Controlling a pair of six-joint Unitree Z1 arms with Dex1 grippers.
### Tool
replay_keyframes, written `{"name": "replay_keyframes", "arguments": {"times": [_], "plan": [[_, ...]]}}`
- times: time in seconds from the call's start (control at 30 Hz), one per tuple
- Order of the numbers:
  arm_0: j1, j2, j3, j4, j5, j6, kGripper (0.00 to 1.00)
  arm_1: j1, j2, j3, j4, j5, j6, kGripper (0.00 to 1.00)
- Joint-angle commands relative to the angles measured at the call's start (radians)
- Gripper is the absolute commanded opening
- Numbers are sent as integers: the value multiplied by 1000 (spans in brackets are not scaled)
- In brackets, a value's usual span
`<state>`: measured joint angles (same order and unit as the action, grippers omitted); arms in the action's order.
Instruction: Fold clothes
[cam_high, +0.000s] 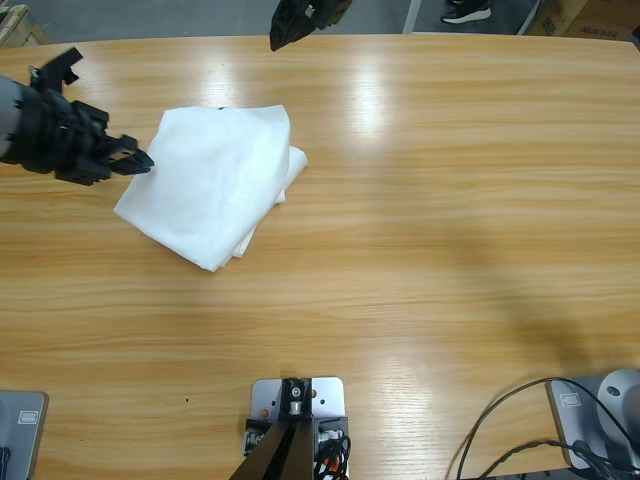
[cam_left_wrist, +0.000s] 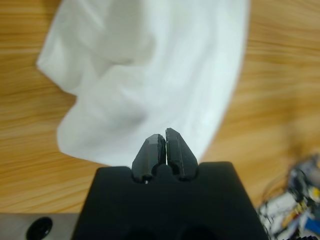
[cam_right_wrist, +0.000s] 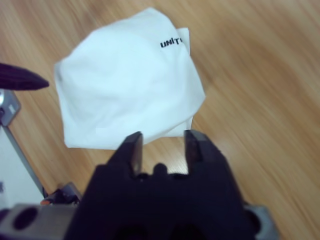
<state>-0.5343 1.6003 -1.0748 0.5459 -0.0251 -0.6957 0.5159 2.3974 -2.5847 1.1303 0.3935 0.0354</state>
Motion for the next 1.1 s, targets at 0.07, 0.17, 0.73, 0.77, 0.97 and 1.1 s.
{"name": "replay_keyframes", "arguments": {"times": [0.07,0.17,0.73,0.77,0.97,1.1], "plan": [[-38,218,-136,59,140,-106,0,91,250,-138,62,2,-1,0],[-38,237,-180,60,139,-104,0,102,271,-165,60,31,6,0],[-46,352,-79,128,129,-201,0,85,405,-232,65,41,21,0],[-46,366,-70,125,129,-209,0,80,404,-232,65,40,21,0],[47,372,64,-61,63,-204,0,61,369,-230,80,35,19,0],[98,360,83,-73,58,-180,0,47,356,-227,92,36,14,0]]}}
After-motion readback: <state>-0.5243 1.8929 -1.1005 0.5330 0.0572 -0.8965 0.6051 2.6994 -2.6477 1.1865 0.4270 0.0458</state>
